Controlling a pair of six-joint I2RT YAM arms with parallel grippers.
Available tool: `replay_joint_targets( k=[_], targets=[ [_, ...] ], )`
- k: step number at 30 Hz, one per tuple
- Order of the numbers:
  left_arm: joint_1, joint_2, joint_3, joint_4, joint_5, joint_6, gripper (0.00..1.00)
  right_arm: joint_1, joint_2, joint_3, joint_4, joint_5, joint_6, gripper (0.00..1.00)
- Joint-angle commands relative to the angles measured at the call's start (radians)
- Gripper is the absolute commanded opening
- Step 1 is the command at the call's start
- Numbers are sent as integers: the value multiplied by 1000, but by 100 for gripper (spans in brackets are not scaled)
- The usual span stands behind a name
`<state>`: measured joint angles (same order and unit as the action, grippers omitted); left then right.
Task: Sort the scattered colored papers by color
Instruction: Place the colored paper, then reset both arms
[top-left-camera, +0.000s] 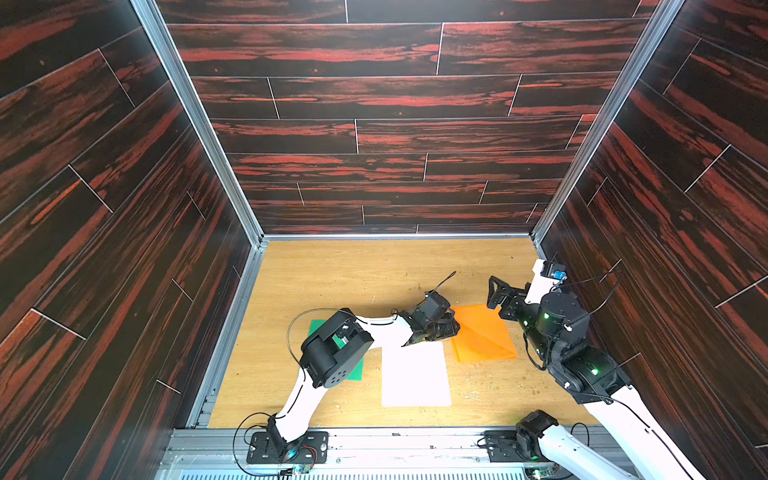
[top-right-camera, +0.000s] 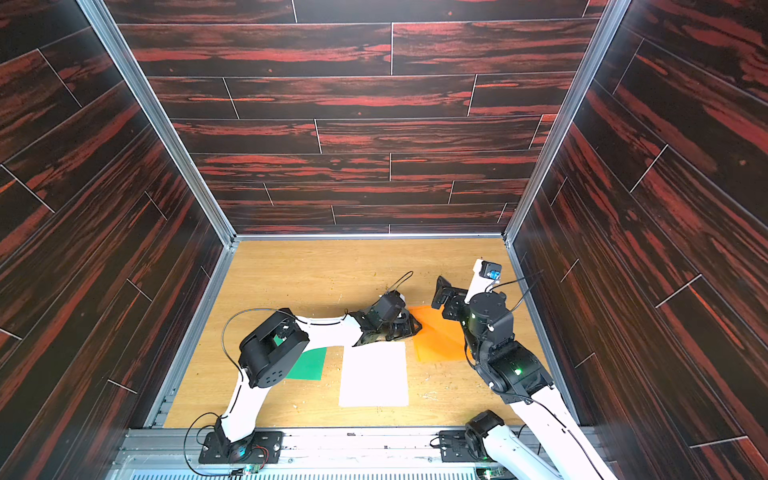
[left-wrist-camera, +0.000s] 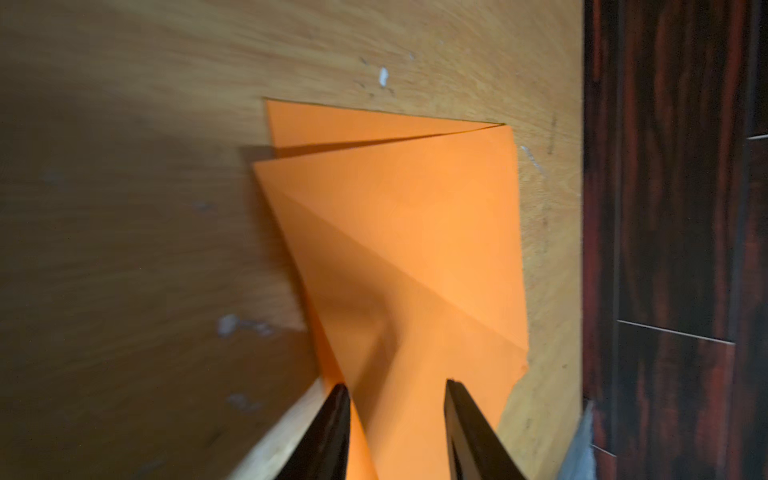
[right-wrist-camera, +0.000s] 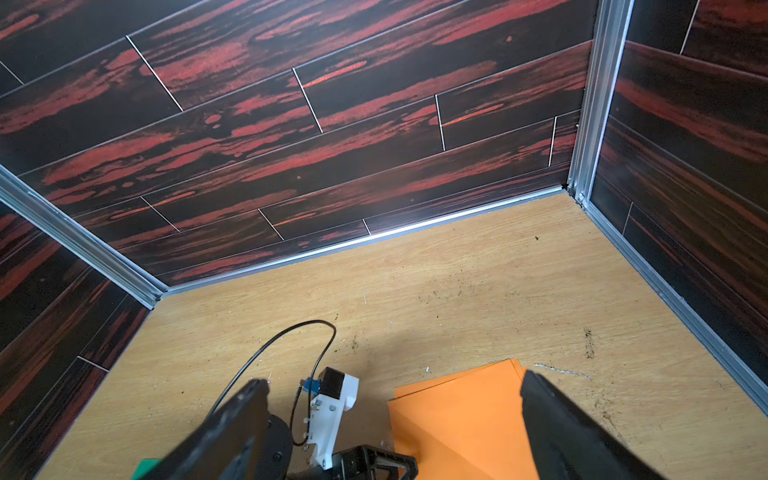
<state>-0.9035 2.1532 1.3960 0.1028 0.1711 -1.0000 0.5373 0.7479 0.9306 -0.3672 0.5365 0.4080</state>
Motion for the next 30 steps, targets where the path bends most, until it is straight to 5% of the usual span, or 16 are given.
replay_joint_targets(
  k=[1, 8, 20, 26, 30],
  targets=[
    [-2, -69, 20, -179, -92, 88, 42, -2, 5, -11, 20, -7, 6, 98],
    [11, -204, -26, -330, -290, 198, 45, -2, 39, -10, 36, -12, -4, 98],
    [315, -629, -217, -490, -727, 465, 99, -45, 379, 12, 225, 66, -124, 98],
    [606, -821, -490, -251, -824, 643, 100, -213, 497, -200, 618, -120, -198, 98],
    [761, -910, -704, 22, -821, 763, 100, -223, 546, -347, 878, -62, -319, 98]
  ],
)
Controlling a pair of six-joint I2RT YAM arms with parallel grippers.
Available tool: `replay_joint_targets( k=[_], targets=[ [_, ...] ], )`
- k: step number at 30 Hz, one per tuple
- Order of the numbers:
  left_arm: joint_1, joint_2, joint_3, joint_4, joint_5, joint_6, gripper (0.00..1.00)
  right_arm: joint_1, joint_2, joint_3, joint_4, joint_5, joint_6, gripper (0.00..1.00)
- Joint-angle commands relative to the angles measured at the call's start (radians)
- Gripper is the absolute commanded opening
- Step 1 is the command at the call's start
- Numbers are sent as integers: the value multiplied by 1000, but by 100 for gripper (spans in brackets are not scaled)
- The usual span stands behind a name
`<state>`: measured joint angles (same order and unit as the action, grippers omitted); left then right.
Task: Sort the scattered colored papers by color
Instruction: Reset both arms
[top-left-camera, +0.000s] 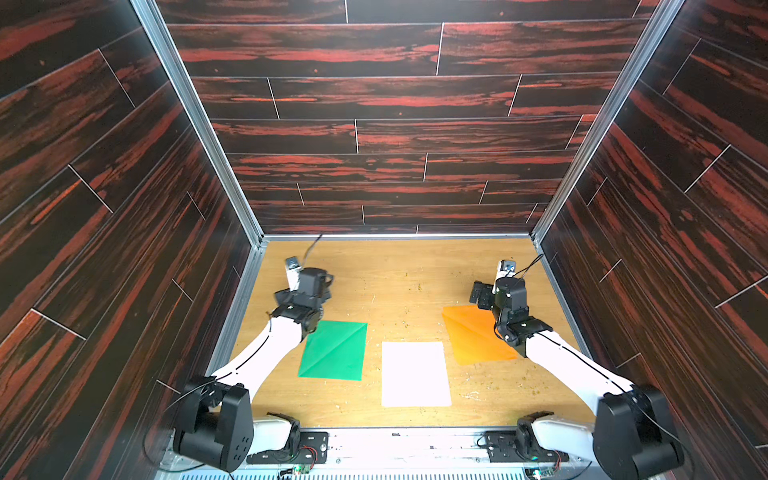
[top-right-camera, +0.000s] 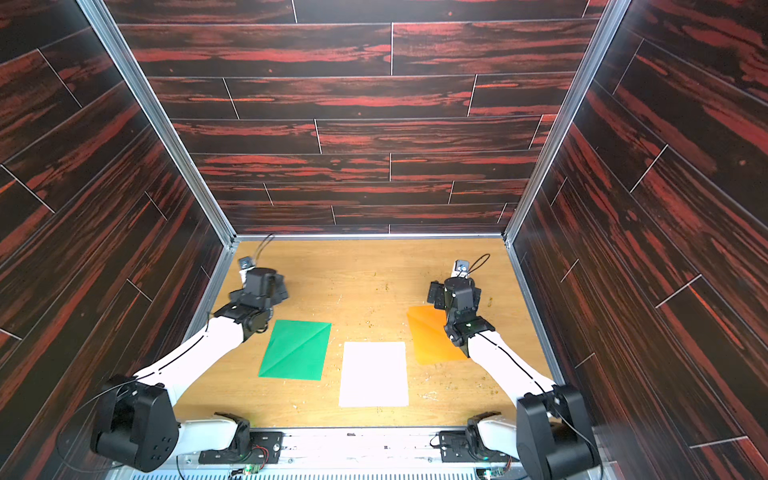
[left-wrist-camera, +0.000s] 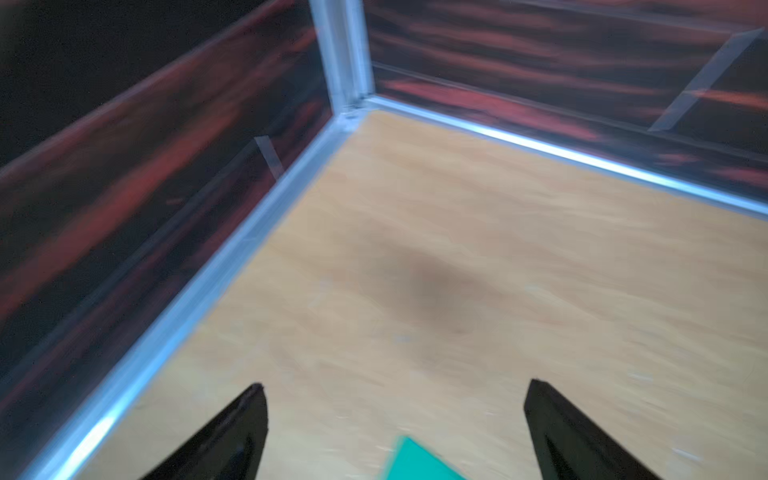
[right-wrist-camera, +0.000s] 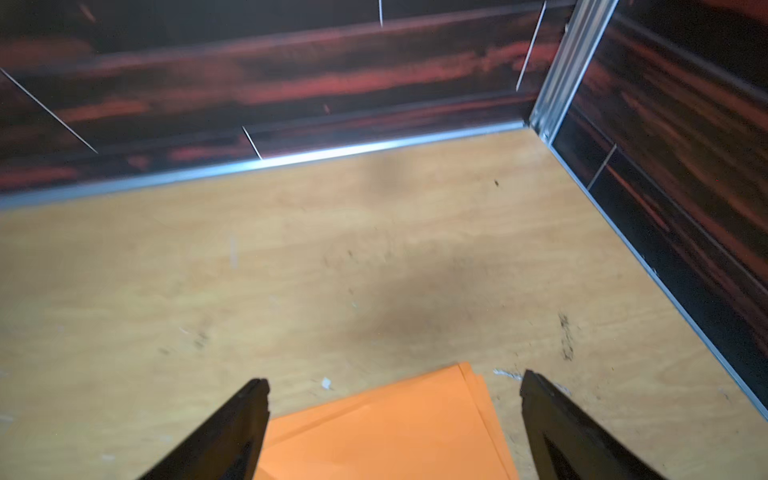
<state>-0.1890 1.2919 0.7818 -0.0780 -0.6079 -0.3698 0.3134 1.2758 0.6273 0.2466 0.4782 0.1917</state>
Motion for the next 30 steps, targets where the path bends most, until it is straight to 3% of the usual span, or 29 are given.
replay_joint_targets(
  k=[1, 5, 10, 14, 16, 19, 23, 27, 30],
  targets=[
    [87, -55, -131, 260, -16, 139, 100, -5, 36, -66, 308, 18, -118, 98],
    [200, 13, -201, 420, 70, 155, 100, -62, 93, -151, 468, 2, -118, 98],
    [215, 171, -268, 672, 129, 170, 100, -115, 137, -278, 707, -49, -158, 98],
    [218, 194, -272, 706, 171, 177, 100, -130, 167, -357, 922, -66, -224, 98],
    [218, 225, -317, 838, 203, 206, 100, -143, 185, -401, 1055, -54, -236, 98],
    [218, 264, -399, 1032, 249, 223, 100, -172, 231, -444, 1171, -138, -233, 98],
    [218, 293, -417, 1111, 239, 229, 100, -173, 344, -479, 1346, -155, -244, 98],
    [217, 298, -414, 1109, 235, 229, 100, -172, 326, -415, 1182, -197, -261, 98],
    [218, 296, -414, 1109, 235, 229, 100, -169, 333, -379, 1127, -122, -242, 98]
  ],
)
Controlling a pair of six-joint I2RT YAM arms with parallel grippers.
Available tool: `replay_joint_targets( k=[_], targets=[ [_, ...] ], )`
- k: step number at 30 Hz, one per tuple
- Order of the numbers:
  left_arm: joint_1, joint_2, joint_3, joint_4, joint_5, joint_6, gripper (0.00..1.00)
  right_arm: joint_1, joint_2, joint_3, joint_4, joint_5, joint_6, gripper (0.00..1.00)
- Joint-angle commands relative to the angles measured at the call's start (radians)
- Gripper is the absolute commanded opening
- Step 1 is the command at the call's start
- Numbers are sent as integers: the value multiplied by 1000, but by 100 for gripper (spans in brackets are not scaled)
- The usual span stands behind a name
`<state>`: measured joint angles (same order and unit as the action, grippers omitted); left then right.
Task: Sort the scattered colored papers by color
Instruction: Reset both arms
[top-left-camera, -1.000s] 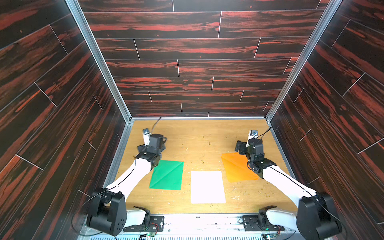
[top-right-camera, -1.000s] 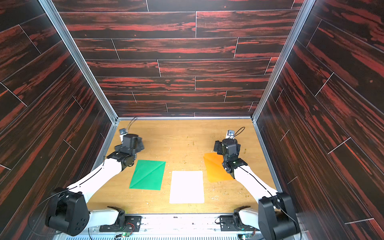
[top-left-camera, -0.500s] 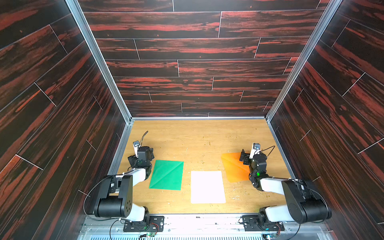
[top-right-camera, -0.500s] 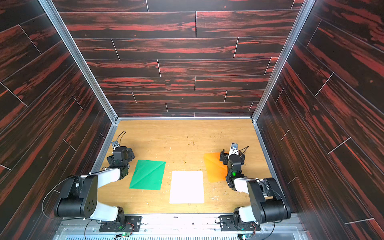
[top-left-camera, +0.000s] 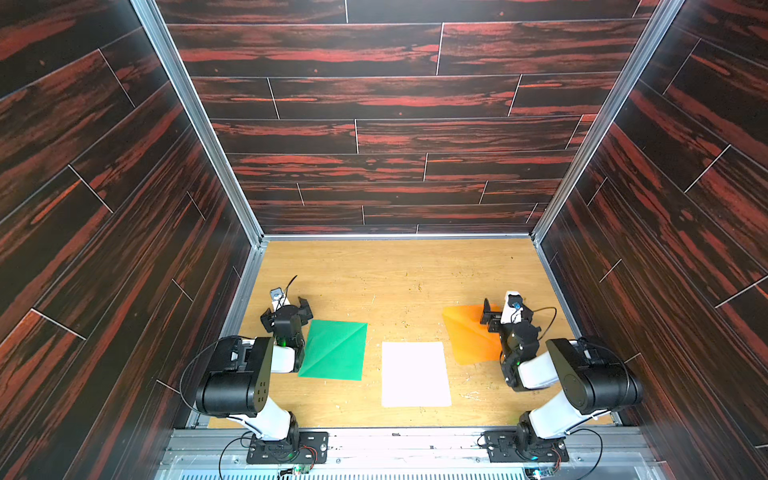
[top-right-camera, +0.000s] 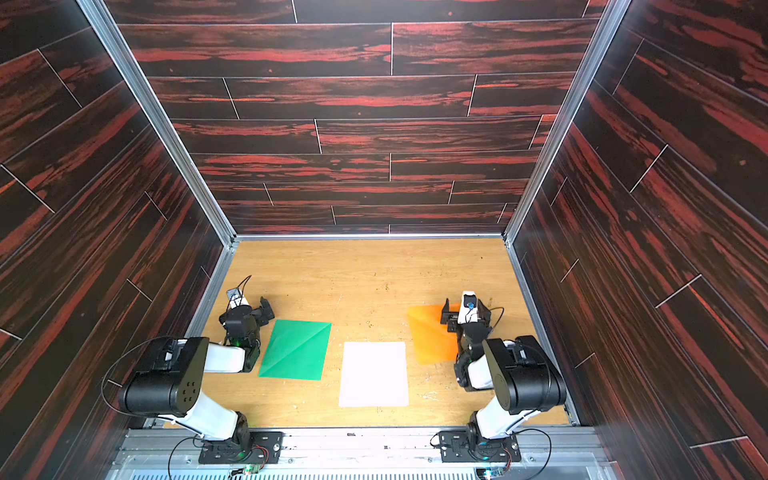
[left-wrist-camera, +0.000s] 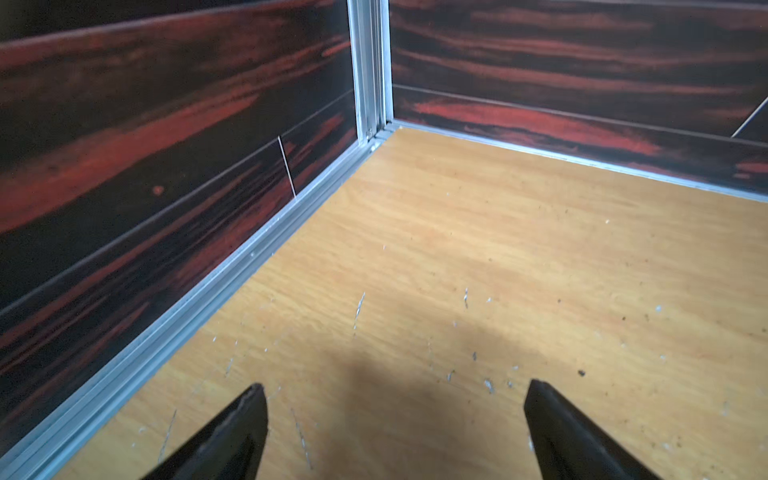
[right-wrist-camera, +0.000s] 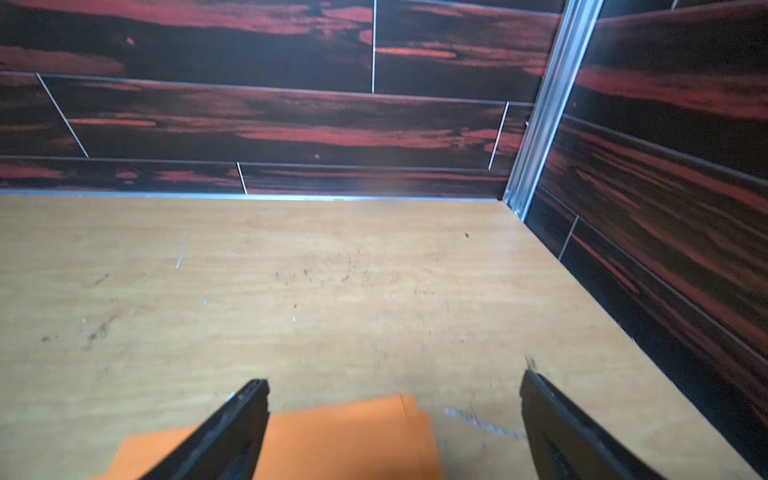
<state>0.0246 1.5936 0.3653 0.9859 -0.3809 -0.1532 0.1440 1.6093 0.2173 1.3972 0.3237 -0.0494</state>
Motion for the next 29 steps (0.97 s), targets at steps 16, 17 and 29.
replay_joint_targets(
  k=[16, 17, 29],
  targets=[
    [5, -9, -5, 56, 12, 13, 100, 8, 1, 31, -18, 48, -7, 98],
    [5, -8, -5, 56, 12, 13, 100, 8, 1, 33, -20, 48, -7, 98],
    [4, -8, -5, 56, 10, 13, 100, 8, 4, 36, -25, 52, -4, 98]
  ],
)
